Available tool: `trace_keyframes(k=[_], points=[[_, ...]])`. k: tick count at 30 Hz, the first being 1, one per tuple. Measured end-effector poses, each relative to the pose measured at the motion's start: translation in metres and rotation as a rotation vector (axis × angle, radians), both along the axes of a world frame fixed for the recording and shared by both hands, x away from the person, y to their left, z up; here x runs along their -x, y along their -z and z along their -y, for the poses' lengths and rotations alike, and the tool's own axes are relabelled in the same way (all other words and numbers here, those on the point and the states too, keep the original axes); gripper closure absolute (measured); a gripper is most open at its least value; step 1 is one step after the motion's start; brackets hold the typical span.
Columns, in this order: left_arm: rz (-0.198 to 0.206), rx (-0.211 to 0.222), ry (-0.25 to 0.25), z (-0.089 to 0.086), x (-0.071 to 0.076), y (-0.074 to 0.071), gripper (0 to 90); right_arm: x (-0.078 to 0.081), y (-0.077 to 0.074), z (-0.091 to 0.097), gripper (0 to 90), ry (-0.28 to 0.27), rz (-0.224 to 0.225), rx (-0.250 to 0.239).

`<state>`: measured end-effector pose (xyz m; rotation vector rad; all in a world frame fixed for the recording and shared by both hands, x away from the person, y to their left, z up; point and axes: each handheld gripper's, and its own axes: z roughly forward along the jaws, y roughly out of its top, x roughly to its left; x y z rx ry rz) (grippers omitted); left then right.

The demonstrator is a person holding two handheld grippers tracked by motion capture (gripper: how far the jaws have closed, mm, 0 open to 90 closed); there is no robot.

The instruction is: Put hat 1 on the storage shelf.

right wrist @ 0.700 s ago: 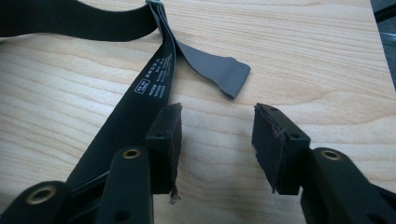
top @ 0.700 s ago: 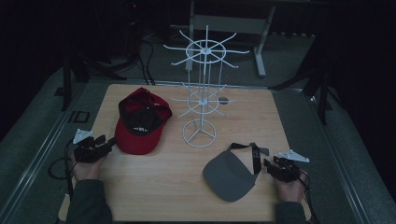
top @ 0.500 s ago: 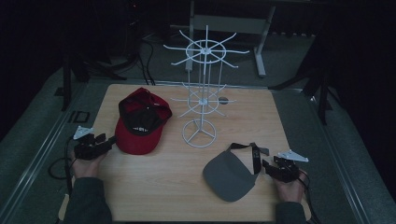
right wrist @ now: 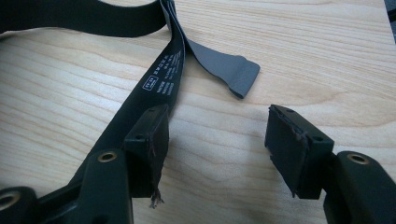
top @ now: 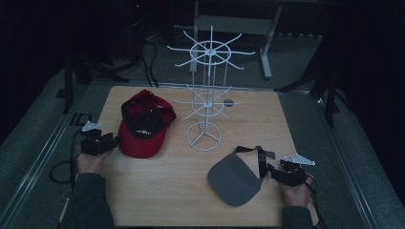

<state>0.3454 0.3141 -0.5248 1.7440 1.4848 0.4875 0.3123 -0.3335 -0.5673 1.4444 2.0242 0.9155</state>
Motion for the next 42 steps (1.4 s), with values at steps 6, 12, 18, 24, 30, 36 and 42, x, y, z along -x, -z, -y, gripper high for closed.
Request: trace_keyframes(k=[6, 12, 18, 24, 30, 36, 42], points=[[-0.034, -0.018, 0.013, 0.001, -0.003, 0.003, 63.6, 0.000, 0.000, 0.000, 38.9, 0.001, -0.001, 0.000], [-0.036, -0.029, 0.025, 0.003, -0.001, 0.001, 71.0, 0.000, 0.000, 0.000, 38.6, -0.001, -0.001, 0.001], [-0.042, -0.028, 0.035, 0.004, 0.001, 0.000, 76.8, 0.000, 0.000, 0.000, 38.5, 0.000, -0.001, 0.000], [-0.044, -0.007, 0.098, 0.018, 0.009, -0.003, 77.9, 0.000, 0.000, 0.000, 38.4, 0.000, -0.001, 0.001], [-0.036, -0.033, 0.121, 0.031, 0.010, -0.004, 77.9, 0.000, 0.000, 0.000, 38.2, 0.000, -0.001, 0.001], [-0.028, -0.065, 0.097, 0.023, 0.005, -0.012, 80.9, 0.000, 0.000, 0.000, 38.1, 0.000, -0.001, 0.000], [-0.040, -0.087, 0.054, 0.010, -0.001, -0.014, 80.6, 0.000, 0.000, 0.000, 38.1, 0.000, -0.002, 0.001]])
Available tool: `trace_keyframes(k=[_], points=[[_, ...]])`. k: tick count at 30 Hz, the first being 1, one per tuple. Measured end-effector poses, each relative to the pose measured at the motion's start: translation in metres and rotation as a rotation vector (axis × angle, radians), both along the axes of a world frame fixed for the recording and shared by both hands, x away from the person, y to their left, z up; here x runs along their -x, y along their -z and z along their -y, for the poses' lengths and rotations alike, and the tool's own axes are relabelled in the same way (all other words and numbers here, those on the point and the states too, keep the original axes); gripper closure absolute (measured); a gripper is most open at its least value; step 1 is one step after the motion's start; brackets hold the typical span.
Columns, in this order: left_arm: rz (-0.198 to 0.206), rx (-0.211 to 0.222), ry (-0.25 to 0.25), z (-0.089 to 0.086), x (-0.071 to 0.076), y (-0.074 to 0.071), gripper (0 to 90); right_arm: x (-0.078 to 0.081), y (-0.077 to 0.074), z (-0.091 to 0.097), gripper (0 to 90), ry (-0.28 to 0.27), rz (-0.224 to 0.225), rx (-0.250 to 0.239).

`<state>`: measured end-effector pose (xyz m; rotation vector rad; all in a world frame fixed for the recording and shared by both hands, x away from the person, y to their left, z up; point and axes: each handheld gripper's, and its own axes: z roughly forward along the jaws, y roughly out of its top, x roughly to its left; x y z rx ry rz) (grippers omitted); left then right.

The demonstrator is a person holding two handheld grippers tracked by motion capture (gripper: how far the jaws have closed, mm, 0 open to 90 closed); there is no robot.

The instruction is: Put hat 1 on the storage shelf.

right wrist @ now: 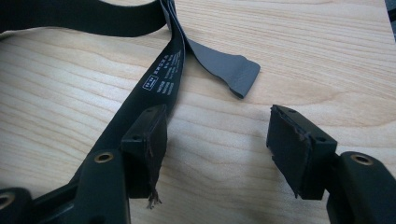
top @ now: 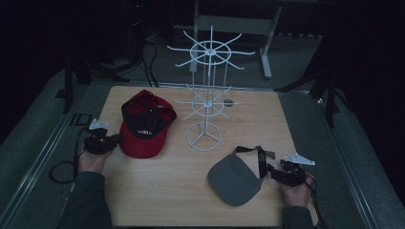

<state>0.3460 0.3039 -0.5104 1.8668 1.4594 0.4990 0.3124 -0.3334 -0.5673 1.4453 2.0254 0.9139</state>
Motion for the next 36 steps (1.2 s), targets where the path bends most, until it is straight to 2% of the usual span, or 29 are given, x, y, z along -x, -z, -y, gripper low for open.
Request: trace_keyframes(k=[5, 6, 7, 8, 10, 11, 15, 16, 21, 22, 23, 24, 25, 27, 36], points=[[-0.031, 0.001, -0.017, -0.008, -0.007, 0.003, 74.5, 0.000, 0.000, 0.000, 38.1, 0.000, 0.000, 0.000], [-0.053, 0.014, -0.012, -0.010, -0.012, 0.006, 72.6, 0.000, 0.000, 0.000, 38.1, 0.000, 0.000, 0.000], [-0.053, 0.014, -0.012, -0.010, -0.012, 0.006, 71.1, 0.000, 0.000, 0.000, 38.1, 0.000, 0.000, 0.000], [-0.076, 0.023, -0.005, -0.011, -0.016, 0.010, 69.9, 0.000, 0.000, 0.000, 38.1, 0.000, 0.000, 0.000], [-0.087, 0.031, 0.002, -0.012, -0.017, 0.012, 68.6, 0.000, 0.000, 0.000, 38.0, 0.000, 0.000, 0.000], [-0.112, 0.038, 0.008, -0.011, -0.020, 0.016, 66.2, 0.000, 0.000, 0.000, 37.9, -0.001, 0.000, 0.000], [-0.136, 0.057, 0.037, -0.009, -0.022, 0.020, 64.7, 0.000, 0.000, 0.000, 37.7, -0.001, -0.001, 0.000], [-0.135, 0.050, 0.058, -0.005, -0.022, 0.020, 65.0, 0.000, 0.000, 0.000, 37.7, -0.002, -0.001, 0.000], [-0.132, 0.050, 0.086, 0.004, -0.017, 0.018, 66.4, 0.000, 0.000, 0.000, 37.7, -0.002, -0.001, -0.001], [-0.141, 0.057, 0.118, 0.010, -0.014, 0.018, 66.4, 0.000, 0.000, 0.000, 37.6, -0.002, -0.001, -0.001], [-0.141, 0.057, 0.118, 0.010, -0.014, 0.018, 66.4, 0.000, 0.000, 0.000, 37.6, -0.002, -0.001, -0.001], [-0.153, 0.063, 0.162, 0.017, -0.012, 0.018, 66.4, 0.000, 0.000, 0.000, 37.6, -0.002, 0.000, 0.000], [-0.162, 0.067, 0.185, 0.021, -0.012, 0.019, 66.4, 0.000, 0.000, 0.000, 37.6, -0.002, -0.001, 0.000], [-0.174, 0.068, 0.211, 0.029, -0.013, 0.021, 65.5, 0.000, 0.000, 0.000, 37.6, -0.002, -0.001, 0.000], [-0.214, 0.102, 0.251, 0.043, -0.026, 0.033, 58.0, 0.000, 0.000, 0.000, 37.3, -0.003, -0.001, -0.001]])
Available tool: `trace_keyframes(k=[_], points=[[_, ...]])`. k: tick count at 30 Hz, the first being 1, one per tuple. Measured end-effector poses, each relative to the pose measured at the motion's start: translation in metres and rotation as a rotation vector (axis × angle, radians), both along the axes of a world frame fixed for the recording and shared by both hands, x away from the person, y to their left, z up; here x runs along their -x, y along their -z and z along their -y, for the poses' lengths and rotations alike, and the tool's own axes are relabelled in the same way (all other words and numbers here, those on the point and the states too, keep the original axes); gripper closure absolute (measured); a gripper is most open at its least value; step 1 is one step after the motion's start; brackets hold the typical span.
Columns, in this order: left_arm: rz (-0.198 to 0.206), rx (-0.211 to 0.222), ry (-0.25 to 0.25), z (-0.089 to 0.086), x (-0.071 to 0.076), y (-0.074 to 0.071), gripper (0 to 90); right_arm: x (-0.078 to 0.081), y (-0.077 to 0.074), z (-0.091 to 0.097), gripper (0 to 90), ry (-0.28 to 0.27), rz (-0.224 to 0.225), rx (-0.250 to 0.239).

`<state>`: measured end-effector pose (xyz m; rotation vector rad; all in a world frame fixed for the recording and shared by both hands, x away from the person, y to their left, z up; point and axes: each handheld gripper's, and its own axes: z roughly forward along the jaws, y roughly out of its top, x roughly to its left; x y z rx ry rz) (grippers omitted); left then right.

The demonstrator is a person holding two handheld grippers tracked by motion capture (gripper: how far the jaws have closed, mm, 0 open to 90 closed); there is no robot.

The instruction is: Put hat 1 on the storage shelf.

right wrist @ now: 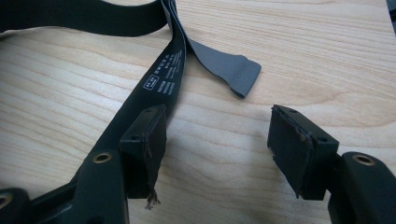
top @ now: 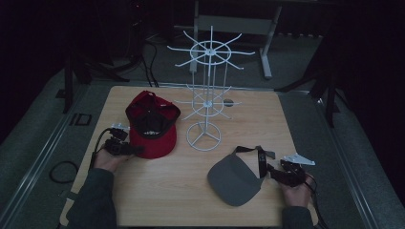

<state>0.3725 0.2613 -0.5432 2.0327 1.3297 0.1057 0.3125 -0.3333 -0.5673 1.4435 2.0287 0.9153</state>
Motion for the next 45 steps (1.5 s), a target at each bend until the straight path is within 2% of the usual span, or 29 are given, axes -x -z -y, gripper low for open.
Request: trace_keyframes(k=[11, 15, 16, 21, 31, 32, 35, 39, 45], points=[[-0.045, 0.032, 0.044, 0.007, -0.008, 0.008, 54.6, 0.000, 0.000, 0.000, 37.2, 0.000, -0.001, 0.000], [-0.049, 0.047, 0.053, 0.006, -0.007, 0.008, 59.5, 0.000, 0.000, 0.000, 37.2, 0.000, -0.001, 0.000], [-0.039, 0.073, 0.061, 0.007, -0.006, 0.006, 62.7, 0.000, 0.000, 0.000, 37.2, 0.000, 0.000, 0.000], [0.000, 0.065, 0.072, 0.011, 0.000, 0.001, 70.9, 0.000, 0.000, 0.000, 37.2, 0.000, 0.000, 0.000], [0.050, 0.101, 0.078, 0.010, 0.011, -0.001, 84.4, 0.000, 0.000, 0.000, 36.8, -0.003, -0.001, 0.000], [0.075, 0.094, 0.087, 0.012, 0.014, -0.003, 85.3, 0.000, 0.000, 0.000, 36.8, -0.002, -0.001, 0.000], [0.094, 0.093, 0.087, 0.013, 0.018, -0.004, 85.8, 0.000, 0.000, 0.000, 36.8, -0.003, 0.000, 0.000], [0.136, 0.125, 0.049, 0.007, 0.022, 0.000, 86.0, 0.000, 0.000, 0.000, 36.8, -0.003, -0.001, 0.000], [0.159, 0.110, 0.012, 0.002, 0.023, -0.002, 86.2, 0.000, 0.000, 0.000, 36.8, -0.002, -0.001, 0.000]])
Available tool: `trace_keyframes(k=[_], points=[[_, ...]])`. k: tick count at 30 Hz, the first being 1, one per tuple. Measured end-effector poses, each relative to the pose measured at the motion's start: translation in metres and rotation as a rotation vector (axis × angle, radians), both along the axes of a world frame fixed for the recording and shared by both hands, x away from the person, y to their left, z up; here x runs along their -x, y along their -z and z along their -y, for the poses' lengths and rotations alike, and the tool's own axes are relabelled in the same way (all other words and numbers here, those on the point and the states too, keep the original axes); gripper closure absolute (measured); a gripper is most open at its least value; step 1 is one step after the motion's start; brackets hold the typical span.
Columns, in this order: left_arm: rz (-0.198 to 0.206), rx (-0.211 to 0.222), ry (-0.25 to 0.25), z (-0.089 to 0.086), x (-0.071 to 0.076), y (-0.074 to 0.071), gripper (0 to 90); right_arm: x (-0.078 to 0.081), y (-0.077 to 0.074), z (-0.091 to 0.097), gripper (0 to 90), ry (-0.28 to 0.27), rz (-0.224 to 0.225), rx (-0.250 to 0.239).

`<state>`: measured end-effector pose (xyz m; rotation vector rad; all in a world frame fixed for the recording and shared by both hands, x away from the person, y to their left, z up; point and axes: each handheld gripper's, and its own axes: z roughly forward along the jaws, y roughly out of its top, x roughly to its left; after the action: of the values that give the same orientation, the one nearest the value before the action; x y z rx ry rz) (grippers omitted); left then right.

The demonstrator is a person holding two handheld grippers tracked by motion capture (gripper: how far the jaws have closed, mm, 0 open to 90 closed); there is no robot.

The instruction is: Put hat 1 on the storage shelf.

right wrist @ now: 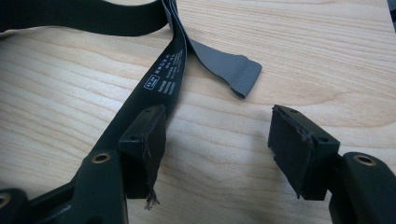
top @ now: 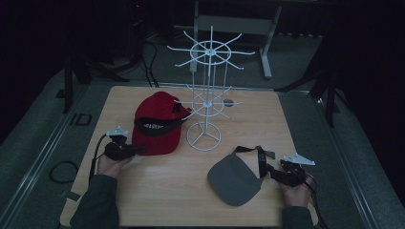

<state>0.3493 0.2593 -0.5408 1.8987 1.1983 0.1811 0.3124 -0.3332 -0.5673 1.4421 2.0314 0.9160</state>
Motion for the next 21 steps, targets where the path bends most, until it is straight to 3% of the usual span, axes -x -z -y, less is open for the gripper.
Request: trace_keyframes(k=[9, 21], points=[[0.037, -0.003, -0.055, -0.012, 0.006, -0.010, 86.1, 0.000, 0.000, 0.000, 36.7, -0.001, 0.000, 0.000], [0.095, -0.029, -0.078, -0.018, 0.011, -0.030, 86.1, 0.000, 0.000, 0.000, 36.7, -0.001, 0.000, 0.000]])
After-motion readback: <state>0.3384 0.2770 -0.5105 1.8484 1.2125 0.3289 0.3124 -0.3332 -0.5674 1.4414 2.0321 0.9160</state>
